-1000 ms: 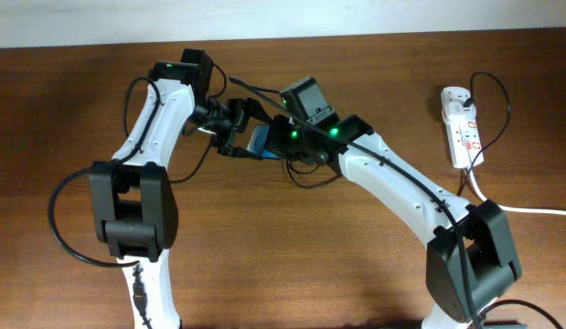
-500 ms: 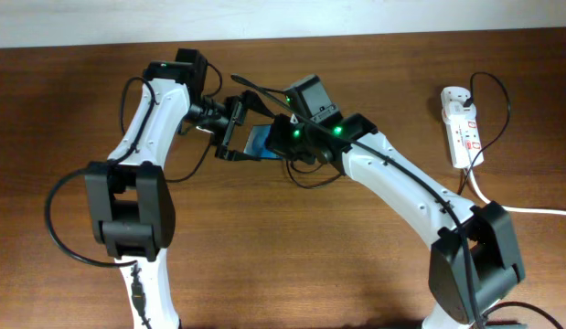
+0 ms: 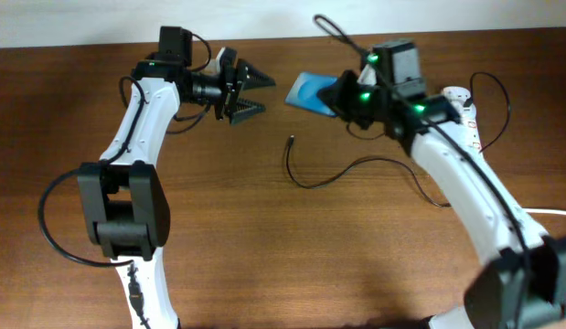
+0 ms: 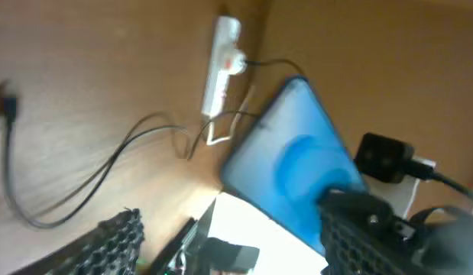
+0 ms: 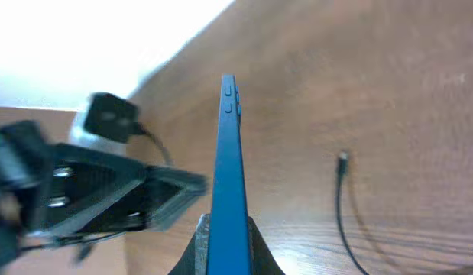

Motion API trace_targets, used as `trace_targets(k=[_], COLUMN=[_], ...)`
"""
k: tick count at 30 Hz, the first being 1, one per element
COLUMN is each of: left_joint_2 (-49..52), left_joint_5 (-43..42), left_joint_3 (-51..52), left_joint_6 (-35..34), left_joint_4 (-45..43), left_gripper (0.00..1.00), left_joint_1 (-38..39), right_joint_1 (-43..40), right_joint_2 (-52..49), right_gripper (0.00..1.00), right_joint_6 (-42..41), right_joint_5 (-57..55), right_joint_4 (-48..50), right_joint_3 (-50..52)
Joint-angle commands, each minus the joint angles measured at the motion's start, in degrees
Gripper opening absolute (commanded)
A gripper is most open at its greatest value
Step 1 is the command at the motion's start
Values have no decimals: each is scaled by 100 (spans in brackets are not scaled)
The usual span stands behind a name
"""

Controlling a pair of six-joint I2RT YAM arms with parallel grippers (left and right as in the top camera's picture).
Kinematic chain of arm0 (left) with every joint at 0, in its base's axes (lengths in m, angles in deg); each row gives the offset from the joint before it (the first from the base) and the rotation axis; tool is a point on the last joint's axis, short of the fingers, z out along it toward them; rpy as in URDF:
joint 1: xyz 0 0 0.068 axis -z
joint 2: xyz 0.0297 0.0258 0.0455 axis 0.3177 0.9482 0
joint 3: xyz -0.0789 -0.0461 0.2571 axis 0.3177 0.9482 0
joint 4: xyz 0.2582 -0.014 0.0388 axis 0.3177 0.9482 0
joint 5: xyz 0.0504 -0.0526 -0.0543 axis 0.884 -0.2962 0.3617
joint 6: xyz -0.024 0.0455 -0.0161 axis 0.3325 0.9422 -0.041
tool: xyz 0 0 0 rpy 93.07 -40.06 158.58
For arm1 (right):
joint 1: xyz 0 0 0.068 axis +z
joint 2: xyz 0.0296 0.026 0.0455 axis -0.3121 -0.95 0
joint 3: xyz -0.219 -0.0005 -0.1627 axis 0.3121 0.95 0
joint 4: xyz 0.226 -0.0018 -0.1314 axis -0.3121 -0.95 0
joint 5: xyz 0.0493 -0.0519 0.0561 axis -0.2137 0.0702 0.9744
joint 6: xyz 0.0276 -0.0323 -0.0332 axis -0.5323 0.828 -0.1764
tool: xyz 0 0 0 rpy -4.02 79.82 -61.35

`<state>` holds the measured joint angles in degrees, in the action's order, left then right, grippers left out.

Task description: Plug charger to phone and switch on socket

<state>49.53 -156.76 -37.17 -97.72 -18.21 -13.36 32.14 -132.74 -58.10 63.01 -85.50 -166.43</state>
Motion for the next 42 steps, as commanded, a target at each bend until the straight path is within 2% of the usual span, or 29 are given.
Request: trace_targets(k=[1, 3, 5, 7, 10, 12, 14, 20, 25, 31, 42], left_joint_2=[37, 37, 37, 37, 37, 37, 37, 37, 37, 37, 37], left_joint_5=[-1237, -1572, -1657, -1786, -1845, -1840, -1781, -1104, -544, -446, -31], left_joint_3=[-74, -74, -74, -74, -74, -74, -74, -74, -74, -74, -72], left_joint_6=[262, 260, 260, 260, 236, 116, 26, -1357, -1823, -2594, -2732], left_joint_4=[-765, -1088, -1104, -1119, -1117, -1141, -1340, -2404, -2492, -3528, -3620], left_gripper=[95, 100, 100, 100, 100, 100, 99, 100, 95, 88, 59], left_joint_1=[-9, -9, -9, -9, -9, -9, -9, 44, 48, 260, 426], right_joint_1=[-46, 39, 66, 83, 210, 262, 387, 1062, 1165, 1346, 1493], right_joint_2=[859, 1239, 1235, 1099, 975, 962, 887, 122, 39, -66, -138], right_gripper=[4, 4, 4, 4, 4, 4, 4, 4, 4, 4, 4], right_joint_6=[-11, -446, -1099, -1451, -2524, -2970, -3383, -3773, -4227, -4972, -5182], right_joint_5=[-348, -1064, -1211, -1143, -1172, -1394, -1906, -2680, -2712, -2944, -2927], right_joint_4=[50, -116, 76, 809, 2848, 3777, 4094, 5464, 5587, 5580, 5591], right_joint_3=[-46, -44, -7, 289, 1427, 2065, 2363, 2363, 2308, 2260, 2203])
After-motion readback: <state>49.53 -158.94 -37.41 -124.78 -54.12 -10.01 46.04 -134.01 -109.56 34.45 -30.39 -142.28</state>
